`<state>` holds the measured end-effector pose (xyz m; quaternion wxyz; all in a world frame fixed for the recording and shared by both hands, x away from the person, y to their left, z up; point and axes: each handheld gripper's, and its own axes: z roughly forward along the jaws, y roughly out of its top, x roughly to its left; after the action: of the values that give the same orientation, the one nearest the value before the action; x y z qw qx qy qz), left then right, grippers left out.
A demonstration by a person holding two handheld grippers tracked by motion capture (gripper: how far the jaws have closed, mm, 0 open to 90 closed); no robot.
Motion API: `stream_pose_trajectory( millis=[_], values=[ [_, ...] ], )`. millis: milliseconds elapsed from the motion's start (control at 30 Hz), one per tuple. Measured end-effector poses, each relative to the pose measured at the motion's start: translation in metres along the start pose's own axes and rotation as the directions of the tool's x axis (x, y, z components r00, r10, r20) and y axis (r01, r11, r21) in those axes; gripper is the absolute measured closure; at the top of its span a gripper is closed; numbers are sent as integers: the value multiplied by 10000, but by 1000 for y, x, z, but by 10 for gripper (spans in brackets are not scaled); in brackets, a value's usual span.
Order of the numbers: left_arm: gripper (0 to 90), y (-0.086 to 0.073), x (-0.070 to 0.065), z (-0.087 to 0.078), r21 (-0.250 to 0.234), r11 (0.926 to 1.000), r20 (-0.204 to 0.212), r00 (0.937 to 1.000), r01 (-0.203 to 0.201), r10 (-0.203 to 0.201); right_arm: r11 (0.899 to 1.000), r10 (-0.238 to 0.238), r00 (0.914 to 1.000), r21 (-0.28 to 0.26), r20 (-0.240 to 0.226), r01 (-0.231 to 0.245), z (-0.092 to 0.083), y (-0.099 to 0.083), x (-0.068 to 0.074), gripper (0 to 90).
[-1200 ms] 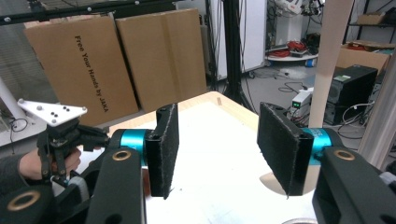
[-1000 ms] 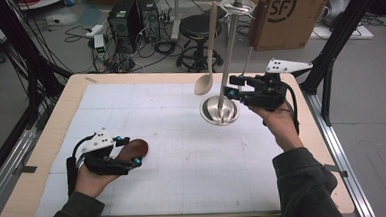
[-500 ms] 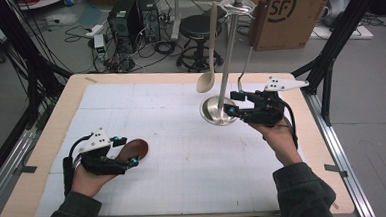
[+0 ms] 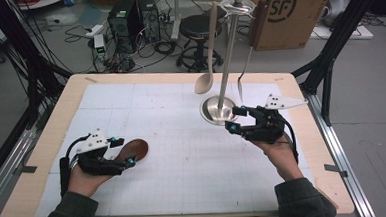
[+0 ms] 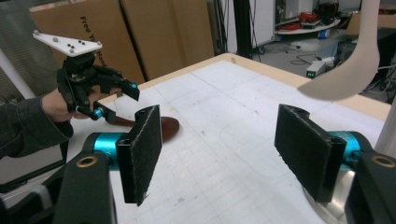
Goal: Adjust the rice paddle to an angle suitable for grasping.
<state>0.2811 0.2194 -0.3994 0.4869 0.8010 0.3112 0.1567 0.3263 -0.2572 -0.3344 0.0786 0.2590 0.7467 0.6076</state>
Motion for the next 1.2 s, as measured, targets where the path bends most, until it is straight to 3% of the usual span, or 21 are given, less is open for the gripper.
stream_pose_trajectory(
  millis=[433, 767, 833, 1200],
  values=[
    [276, -11, 15, -10, 305, 9993, -33, 9998, -195, 196, 9999, 99, 9998, 92, 177, -100, -6, -26, 4, 292],
    [331, -21, 24, -14, 762, 9964, -123, 9992, -369, 379, 9985, 80, 9993, 548, 357, -99, -5, -39, 7, 273],
    [336, -24, 25, -13, 845, 9960, 0, 9995, -306, 308, 9981, 86, 9993, 610, 363, -108, -5, -40, 7, 271],
    [442, -28, 32, -14, 1162, 9932, -197, 9998, -60, 84, 9976, 264, 9991, 629, 335, -284, -4, -50, 5, 271]
  ],
)
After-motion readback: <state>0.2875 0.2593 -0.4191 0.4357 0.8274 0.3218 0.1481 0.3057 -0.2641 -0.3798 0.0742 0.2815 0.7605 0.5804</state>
